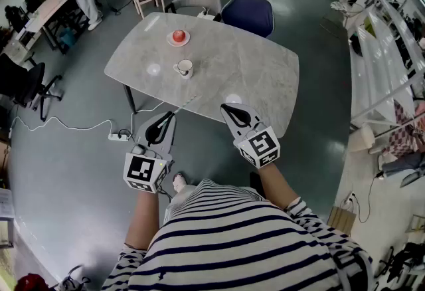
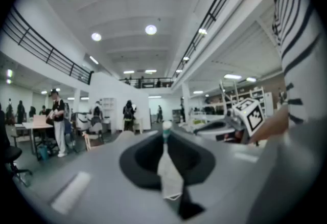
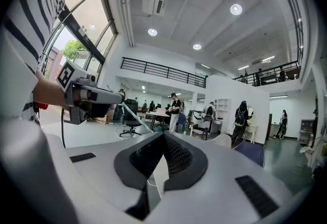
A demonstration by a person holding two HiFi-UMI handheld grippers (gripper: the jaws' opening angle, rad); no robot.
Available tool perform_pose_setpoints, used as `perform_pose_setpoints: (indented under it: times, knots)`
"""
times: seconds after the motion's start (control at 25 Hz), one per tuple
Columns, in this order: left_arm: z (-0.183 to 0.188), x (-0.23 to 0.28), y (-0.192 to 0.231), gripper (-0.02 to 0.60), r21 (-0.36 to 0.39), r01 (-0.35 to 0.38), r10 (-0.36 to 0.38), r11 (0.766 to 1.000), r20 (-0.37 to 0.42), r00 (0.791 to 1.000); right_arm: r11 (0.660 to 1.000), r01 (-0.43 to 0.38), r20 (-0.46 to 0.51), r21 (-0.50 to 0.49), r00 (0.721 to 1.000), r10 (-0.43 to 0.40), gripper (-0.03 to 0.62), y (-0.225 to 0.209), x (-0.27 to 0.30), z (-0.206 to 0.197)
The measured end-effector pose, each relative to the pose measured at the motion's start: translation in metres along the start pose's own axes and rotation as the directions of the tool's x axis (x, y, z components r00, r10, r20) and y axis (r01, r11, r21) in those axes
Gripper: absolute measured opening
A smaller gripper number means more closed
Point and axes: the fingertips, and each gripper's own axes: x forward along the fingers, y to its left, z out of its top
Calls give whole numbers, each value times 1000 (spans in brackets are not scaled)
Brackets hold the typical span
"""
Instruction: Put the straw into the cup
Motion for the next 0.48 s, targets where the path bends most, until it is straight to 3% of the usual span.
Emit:
perform_pose_setpoints:
  times: [0.48]
  knots:
    - [-4,-2,-6,26,-5,22,-22,1000,-17,1000,1000,-15,-15,4,1000,16,5,7,3,-4]
